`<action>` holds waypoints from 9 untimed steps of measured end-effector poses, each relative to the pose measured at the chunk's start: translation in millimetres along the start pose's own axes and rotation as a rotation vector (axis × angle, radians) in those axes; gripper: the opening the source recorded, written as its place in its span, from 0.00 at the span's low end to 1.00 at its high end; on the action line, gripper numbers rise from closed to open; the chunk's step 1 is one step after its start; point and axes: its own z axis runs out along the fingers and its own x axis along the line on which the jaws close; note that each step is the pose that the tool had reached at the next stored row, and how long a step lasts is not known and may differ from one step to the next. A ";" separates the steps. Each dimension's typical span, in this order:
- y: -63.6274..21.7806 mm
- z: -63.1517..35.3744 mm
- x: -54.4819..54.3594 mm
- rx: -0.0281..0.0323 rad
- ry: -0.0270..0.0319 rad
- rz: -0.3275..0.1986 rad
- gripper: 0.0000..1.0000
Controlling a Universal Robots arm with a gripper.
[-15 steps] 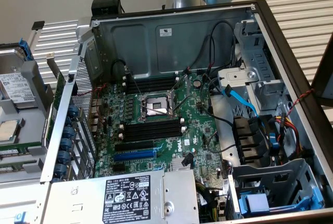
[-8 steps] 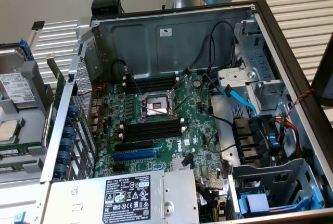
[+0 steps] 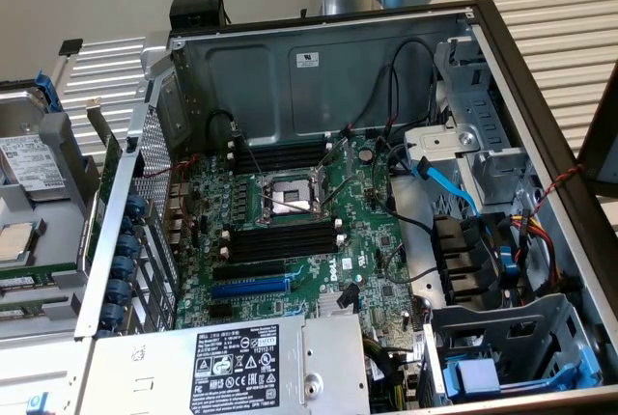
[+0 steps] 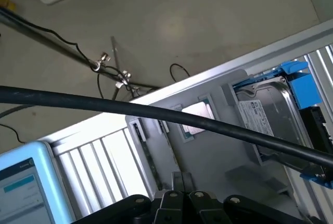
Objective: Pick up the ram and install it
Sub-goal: 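Pick up the ram and move it above insertion slot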
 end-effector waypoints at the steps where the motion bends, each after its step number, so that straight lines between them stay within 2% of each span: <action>1: -1.2 0.0 -0.5 0.0000 0.0005 -0.010 0.11; 9: -10.2 -0.1 -4.2 0.0001 0.0038 -0.080 0.11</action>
